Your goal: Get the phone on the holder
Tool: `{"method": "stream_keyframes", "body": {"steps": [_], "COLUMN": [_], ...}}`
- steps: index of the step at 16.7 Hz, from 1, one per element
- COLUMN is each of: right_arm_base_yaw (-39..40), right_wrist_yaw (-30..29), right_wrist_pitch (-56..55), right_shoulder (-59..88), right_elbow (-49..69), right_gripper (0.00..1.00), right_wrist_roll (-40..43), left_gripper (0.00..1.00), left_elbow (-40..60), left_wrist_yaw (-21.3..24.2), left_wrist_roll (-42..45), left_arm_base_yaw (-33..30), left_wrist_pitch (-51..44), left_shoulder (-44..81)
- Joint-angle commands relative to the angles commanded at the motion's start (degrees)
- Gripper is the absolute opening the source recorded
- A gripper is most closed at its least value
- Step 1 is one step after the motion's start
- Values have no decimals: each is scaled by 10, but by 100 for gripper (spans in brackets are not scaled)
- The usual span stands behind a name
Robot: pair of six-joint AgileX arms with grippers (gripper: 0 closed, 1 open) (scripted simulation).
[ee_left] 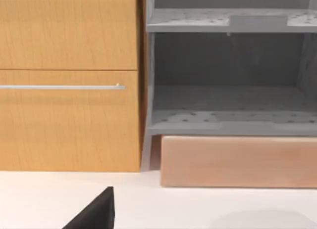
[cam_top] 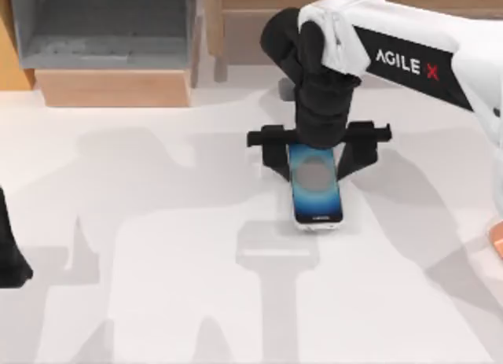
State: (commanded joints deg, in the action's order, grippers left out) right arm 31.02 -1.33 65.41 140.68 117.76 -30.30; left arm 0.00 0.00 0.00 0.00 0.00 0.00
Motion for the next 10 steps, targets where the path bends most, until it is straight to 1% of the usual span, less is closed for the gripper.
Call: {"method": "stream_keyframes", "body": {"steps": [7, 10], "right_arm_base_yaw": [-3, -40], "right_wrist_yaw": [3, 33], "right_wrist_pitch": [10, 11], "right_shoulder": [-5, -48], "right_elbow": [7, -13], "right_gripper": [0, 0], "right_wrist_roll": [3, 42], "left_gripper": [100, 100], "left_elbow": [0, 0], "left_wrist_yaw": [0, 0], "left_wrist_roll": [0, 0], "left_arm_base_yaw": [0, 0], "left_wrist_pitch": [0, 0], "left_shoulder": [0, 0]}}
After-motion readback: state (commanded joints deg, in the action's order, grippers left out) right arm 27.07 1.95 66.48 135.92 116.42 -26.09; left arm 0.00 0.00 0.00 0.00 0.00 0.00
